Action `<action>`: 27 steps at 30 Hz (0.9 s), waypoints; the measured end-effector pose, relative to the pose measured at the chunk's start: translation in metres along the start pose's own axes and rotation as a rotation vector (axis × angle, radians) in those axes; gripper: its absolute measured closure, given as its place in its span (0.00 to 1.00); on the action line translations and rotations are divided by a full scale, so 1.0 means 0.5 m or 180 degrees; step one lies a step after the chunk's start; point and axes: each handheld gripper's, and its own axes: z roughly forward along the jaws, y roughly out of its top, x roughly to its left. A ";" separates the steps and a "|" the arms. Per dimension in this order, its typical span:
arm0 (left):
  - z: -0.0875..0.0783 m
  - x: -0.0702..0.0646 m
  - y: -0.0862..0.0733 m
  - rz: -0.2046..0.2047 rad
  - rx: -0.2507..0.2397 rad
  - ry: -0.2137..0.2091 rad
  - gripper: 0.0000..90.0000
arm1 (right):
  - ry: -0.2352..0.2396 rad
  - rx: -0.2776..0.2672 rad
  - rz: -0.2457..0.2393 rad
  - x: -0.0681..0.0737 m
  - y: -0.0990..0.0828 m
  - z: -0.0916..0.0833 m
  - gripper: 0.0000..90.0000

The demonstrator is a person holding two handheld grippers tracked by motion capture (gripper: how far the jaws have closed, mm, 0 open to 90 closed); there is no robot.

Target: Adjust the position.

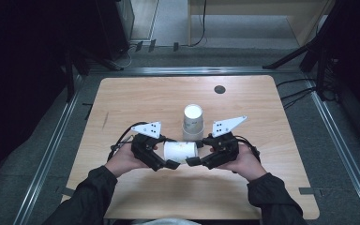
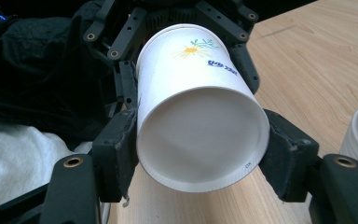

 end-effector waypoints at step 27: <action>-0.003 -0.001 0.011 0.0110 0.0886 0.0221 0.28 | -0.0335 0.0551 -0.0349 0.007 -0.022 0.029 0.24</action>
